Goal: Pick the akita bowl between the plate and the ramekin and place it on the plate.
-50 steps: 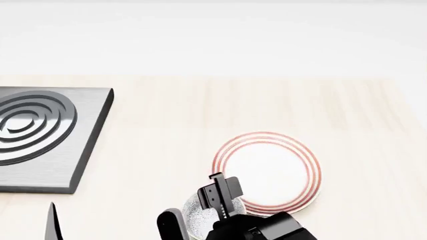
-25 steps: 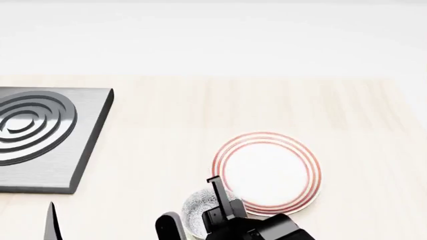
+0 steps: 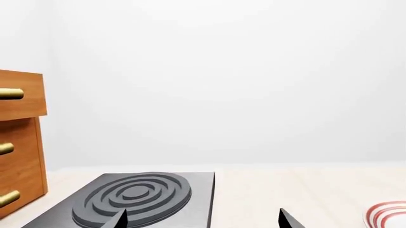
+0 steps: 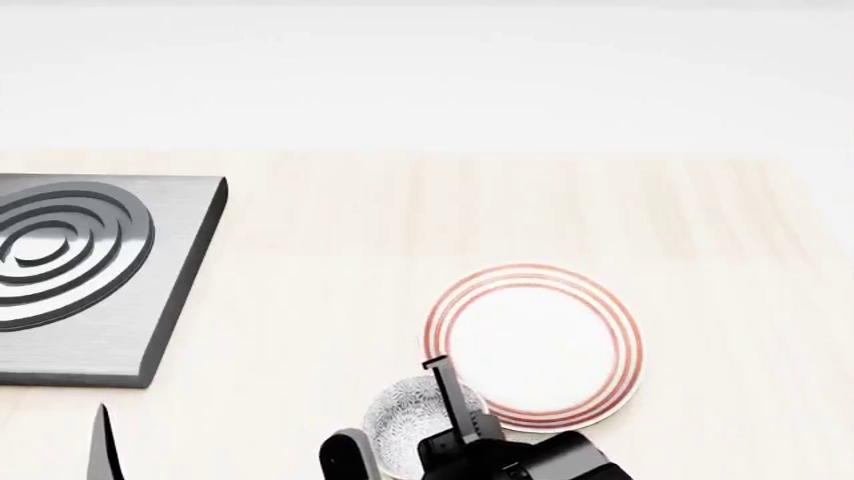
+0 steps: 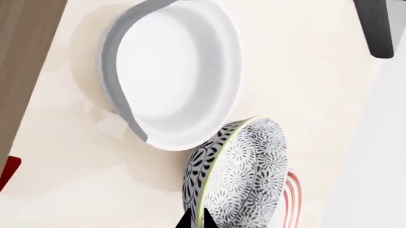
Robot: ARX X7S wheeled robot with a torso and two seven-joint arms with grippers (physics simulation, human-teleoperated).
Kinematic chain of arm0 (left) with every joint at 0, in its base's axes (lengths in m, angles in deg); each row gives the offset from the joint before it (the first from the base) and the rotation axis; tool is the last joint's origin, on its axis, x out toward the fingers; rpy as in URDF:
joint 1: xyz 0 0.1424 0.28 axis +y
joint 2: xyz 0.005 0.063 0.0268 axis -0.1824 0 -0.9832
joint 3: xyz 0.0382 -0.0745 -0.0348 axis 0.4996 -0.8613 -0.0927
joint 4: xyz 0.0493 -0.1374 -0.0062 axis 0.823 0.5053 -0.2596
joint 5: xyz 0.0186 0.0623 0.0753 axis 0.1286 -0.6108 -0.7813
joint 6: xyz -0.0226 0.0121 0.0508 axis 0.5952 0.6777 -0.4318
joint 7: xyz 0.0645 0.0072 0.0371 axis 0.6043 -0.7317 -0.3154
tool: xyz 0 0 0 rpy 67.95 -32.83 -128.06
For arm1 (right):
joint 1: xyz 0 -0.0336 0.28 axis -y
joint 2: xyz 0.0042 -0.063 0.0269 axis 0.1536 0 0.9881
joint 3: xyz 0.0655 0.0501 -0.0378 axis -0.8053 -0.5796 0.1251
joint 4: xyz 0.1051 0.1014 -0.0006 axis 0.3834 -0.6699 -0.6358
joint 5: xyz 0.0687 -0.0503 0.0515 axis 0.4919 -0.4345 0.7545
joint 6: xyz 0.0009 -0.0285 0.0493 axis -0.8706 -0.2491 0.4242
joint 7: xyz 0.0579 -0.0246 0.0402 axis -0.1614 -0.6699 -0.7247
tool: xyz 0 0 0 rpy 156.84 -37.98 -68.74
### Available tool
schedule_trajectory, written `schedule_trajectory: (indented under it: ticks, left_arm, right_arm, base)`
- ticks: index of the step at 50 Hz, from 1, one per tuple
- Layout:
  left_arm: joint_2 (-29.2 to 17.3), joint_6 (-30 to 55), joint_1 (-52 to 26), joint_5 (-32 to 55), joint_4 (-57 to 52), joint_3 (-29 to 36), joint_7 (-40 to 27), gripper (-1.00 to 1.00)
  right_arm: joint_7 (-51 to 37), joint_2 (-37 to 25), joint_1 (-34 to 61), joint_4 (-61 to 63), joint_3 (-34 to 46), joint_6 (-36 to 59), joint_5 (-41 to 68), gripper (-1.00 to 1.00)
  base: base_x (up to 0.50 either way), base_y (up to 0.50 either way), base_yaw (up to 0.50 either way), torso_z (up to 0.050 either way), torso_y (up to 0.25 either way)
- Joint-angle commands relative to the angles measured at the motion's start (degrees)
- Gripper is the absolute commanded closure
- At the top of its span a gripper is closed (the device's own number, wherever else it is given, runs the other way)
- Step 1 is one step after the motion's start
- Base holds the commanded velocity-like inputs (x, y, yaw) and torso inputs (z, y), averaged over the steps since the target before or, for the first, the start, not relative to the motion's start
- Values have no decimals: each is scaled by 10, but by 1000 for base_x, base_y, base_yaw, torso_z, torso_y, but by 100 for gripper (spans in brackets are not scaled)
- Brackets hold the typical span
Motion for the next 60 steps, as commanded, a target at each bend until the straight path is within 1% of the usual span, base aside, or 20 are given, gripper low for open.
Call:
schedule_trajectory:
  ticks: [1, 13, 32, 41, 51, 56, 60]
  left_arm:
    - [10, 19, 2, 6, -13, -15, 20, -100]
    - [7, 23, 4, 6, -25, -12, 18, -100]
    - [4, 25, 4, 4, -28, -6, 15, -100]
    - [5, 24, 4, 1, -25, -2, 13, -100]
    - [5, 23, 1, 2, -20, -1, 11, -100]
    - [4, 21, 1, 3, -16, -2, 11, -100]
    - [3, 22, 1, 4, -16, -2, 10, -100]
  right_arm:
    - [16, -1, 15, 23, -16, 23, -24, 100]
    - [30, -34, 45, 84, -34, 69, -30, 100]
    - [34, -56, 63, 56, -39, 72, -35, 100]
    - [23, -54, 64, 9, -42, 58, -37, 100]
    - [-5, -21, 60, -86, -54, 16, -30, 100]
    - [-20, -11, 53, -111, -53, 2, -34, 100]
    - [-50, 5, 49, -145, -63, -15, -37, 100]
  base:
    - [0, 0, 0, 0, 0]
    - [0, 0, 0, 0, 0]
    - [0, 0, 0, 0, 0]
    - [0, 0, 0, 0, 0]
    - [0, 0, 0, 0, 0]
    - [0, 0, 0, 0, 0]
    - [0, 0, 0, 0, 0]
